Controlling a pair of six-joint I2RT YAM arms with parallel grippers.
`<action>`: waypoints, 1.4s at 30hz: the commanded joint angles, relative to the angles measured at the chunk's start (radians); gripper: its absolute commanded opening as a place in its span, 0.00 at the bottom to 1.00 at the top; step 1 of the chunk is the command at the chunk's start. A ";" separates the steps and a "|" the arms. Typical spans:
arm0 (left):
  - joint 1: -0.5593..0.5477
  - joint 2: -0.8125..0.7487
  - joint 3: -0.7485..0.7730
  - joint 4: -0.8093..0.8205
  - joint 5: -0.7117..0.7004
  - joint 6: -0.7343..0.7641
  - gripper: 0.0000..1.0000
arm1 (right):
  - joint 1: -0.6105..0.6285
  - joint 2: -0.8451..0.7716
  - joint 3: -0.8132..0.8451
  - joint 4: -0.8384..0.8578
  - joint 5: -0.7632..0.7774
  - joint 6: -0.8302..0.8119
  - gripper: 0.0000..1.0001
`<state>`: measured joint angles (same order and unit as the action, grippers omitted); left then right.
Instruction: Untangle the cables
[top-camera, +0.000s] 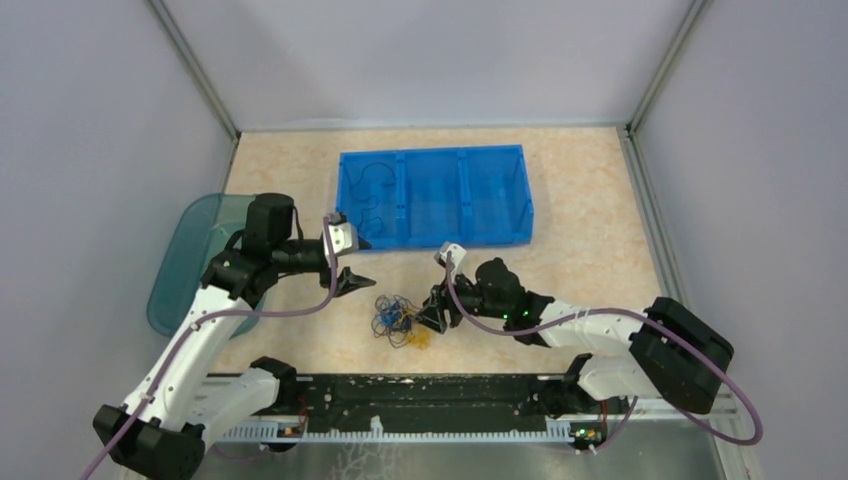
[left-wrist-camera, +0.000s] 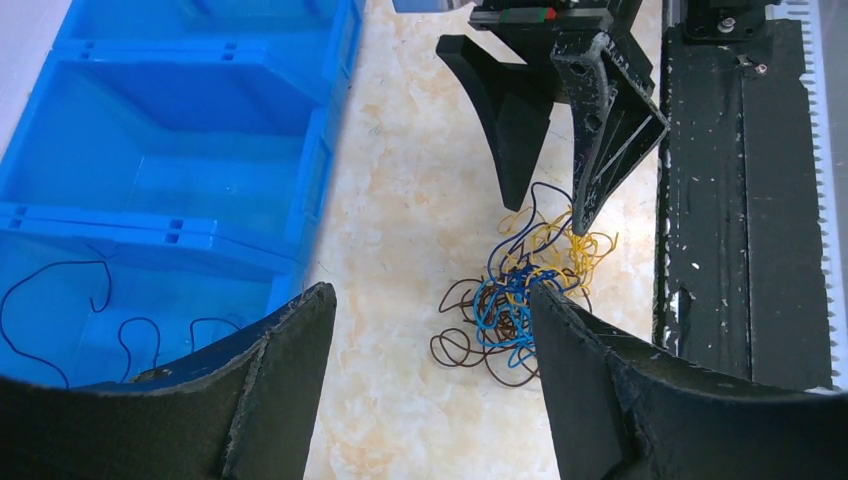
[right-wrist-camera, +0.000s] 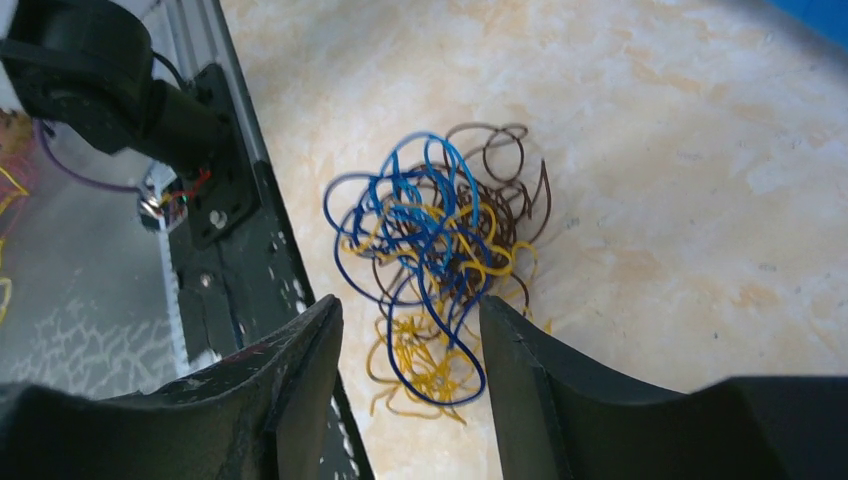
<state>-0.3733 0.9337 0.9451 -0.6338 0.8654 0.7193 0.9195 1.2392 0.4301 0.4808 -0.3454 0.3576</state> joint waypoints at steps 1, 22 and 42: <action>-0.003 -0.013 -0.003 0.022 0.055 0.020 0.77 | -0.007 -0.018 -0.033 0.053 -0.013 -0.005 0.52; -0.006 -0.058 -0.055 0.053 0.111 0.016 0.76 | -0.008 -0.179 0.181 0.014 -0.085 0.032 0.00; -0.087 -0.083 -0.101 0.192 0.160 -0.141 0.71 | -0.007 -0.103 0.339 0.190 -0.206 0.169 0.00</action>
<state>-0.4473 0.8600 0.8532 -0.4923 1.0061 0.6025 0.9176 1.1240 0.7254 0.5865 -0.5240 0.5007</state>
